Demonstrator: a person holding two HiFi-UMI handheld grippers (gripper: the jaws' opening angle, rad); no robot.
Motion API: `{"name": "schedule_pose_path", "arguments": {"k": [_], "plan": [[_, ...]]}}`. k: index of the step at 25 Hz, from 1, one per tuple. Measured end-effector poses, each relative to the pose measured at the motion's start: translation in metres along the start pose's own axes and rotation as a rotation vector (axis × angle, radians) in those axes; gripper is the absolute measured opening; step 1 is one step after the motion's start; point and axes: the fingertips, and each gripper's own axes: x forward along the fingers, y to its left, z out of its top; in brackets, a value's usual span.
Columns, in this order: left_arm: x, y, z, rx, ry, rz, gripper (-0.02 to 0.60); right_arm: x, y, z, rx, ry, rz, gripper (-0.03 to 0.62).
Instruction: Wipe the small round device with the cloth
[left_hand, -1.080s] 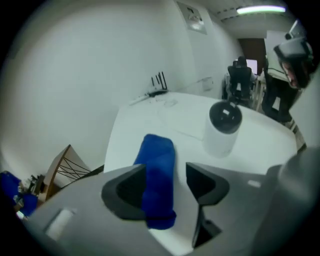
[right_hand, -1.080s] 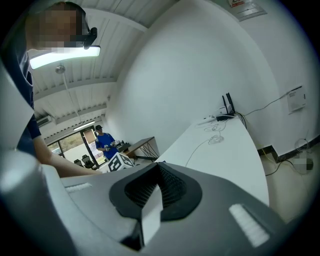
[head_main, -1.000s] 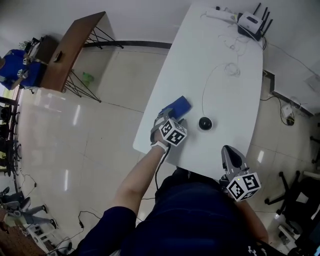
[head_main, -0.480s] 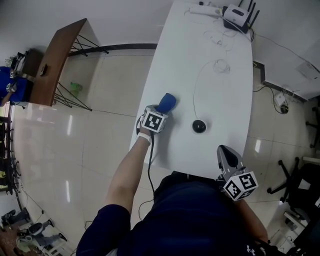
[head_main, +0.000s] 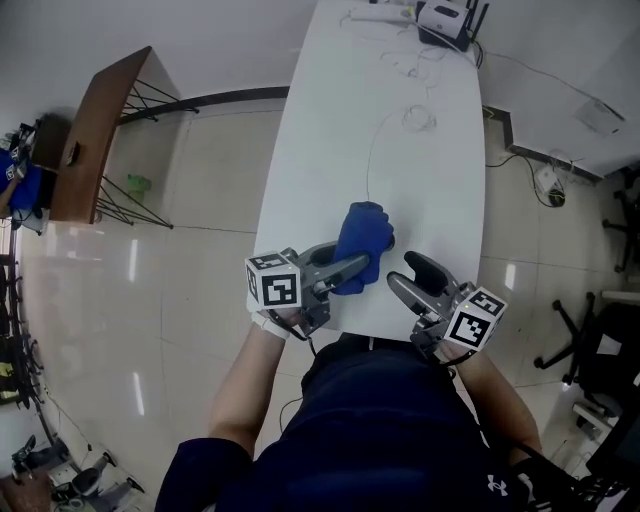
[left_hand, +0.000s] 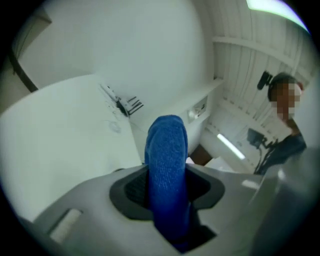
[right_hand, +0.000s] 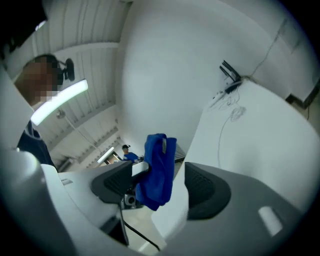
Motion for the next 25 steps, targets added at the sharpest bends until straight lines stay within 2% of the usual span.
{"name": "schedule_pose_path", "arguments": {"k": [2,3,5,7,8,9,10,12,14,16,18,21,23,25], "plan": [[0.006,-0.033,-0.004,-0.062,-0.01,-0.13,0.164,0.008,0.008,-0.001,0.136,-0.005,0.116,0.403],[0.009,-0.046,-0.008,-0.084,-0.006,-0.179,0.164,0.01,0.013,-0.001,0.192,-0.009,0.171,0.425],[0.015,-0.063,-0.017,-0.113,0.007,-0.249,0.164,0.01,0.024,0.0,0.259,-0.014,0.262,0.431],[0.021,-0.068,-0.024,-0.138,0.015,-0.278,0.164,0.009,0.028,0.001,0.288,-0.026,0.301,0.428],[0.023,-0.067,-0.026,-0.159,0.01,-0.285,0.164,0.007,0.026,0.002,0.298,-0.039,0.295,0.405],[0.025,-0.066,-0.027,-0.188,0.002,-0.29,0.165,0.005,0.021,0.003,0.31,-0.055,0.279,0.314],[0.027,-0.063,-0.029,-0.218,-0.009,-0.292,0.166,0.003,0.016,0.003,0.319,-0.07,0.26,0.259],[0.029,-0.057,-0.034,-0.268,-0.026,-0.28,0.166,-0.001,0.009,0.001,0.317,-0.091,0.219,0.227],[0.03,-0.05,-0.038,-0.299,-0.043,-0.242,0.172,-0.002,0.006,-0.001,0.29,-0.1,0.179,0.207],[0.031,-0.04,-0.042,-0.306,-0.068,-0.17,0.184,-0.004,0.001,-0.002,0.268,-0.104,0.138,0.181],[0.032,-0.023,-0.047,-0.282,-0.109,-0.069,0.24,-0.011,-0.014,-0.001,0.262,-0.118,0.073,0.149],[0.024,0.004,-0.043,-0.2,-0.147,0.103,0.249,-0.022,-0.044,0.012,0.225,-0.146,-0.029,0.144],[0.016,0.015,-0.037,-0.109,-0.138,0.197,0.247,-0.024,-0.058,0.019,0.101,-0.093,-0.111,0.144],[0.012,0.026,-0.038,0.023,-0.077,0.289,0.22,-0.019,-0.068,0.019,-0.083,0.011,-0.178,0.144]]}}
